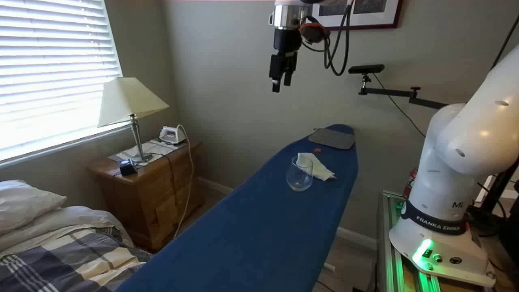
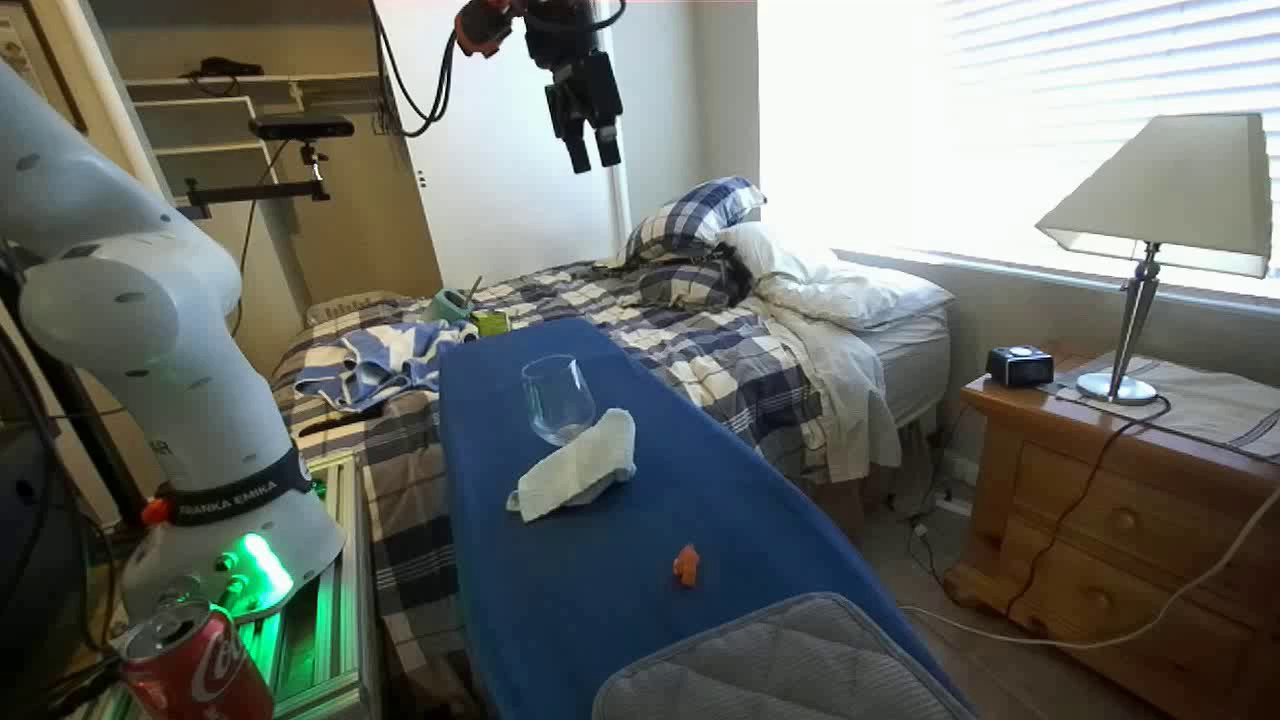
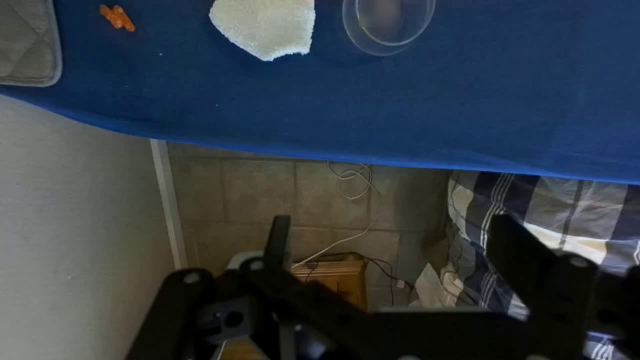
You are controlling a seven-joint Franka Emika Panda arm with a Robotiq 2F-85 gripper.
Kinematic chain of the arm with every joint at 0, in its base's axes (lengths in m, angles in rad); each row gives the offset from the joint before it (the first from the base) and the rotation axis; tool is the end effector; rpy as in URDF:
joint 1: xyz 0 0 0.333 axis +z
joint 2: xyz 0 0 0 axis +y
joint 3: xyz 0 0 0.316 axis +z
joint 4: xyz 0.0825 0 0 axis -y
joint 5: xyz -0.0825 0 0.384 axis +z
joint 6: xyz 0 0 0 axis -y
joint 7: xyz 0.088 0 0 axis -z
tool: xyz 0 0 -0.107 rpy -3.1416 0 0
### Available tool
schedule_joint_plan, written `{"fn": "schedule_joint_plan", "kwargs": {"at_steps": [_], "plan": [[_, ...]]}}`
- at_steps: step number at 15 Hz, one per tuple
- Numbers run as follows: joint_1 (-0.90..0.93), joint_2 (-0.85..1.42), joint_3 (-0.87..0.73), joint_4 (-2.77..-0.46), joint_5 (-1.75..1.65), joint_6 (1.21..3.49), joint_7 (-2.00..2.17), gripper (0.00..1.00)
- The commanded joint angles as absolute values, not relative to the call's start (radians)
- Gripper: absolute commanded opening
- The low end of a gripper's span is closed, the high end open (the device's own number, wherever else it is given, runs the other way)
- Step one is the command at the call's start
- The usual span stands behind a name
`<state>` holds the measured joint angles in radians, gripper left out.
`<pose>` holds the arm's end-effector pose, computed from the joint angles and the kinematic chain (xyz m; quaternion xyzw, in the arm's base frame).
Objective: Put the towel over the glass cup then push the towel into the glass cup.
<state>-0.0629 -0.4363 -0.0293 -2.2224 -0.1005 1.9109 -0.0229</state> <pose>0.4321 -0.0488 0.5578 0.9970 -0.0198 0.0598 0.0456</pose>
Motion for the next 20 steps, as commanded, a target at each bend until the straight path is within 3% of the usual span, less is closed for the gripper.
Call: {"fn": "schedule_joint_plan", "kwargs": {"at_steps": [1, 10, 20], "plan": [[-0.058, -0.436, -0.033, -2.220, -0.102, 1.909, -0.021, 1.00], [-0.113, -0.361, -0.065, -2.275, -0.092, 1.928, 0.111, 1.00], [-0.205, -0.124, -0.113, -2.375, -0.106, 2.136, 0.442, 1.00]]}}
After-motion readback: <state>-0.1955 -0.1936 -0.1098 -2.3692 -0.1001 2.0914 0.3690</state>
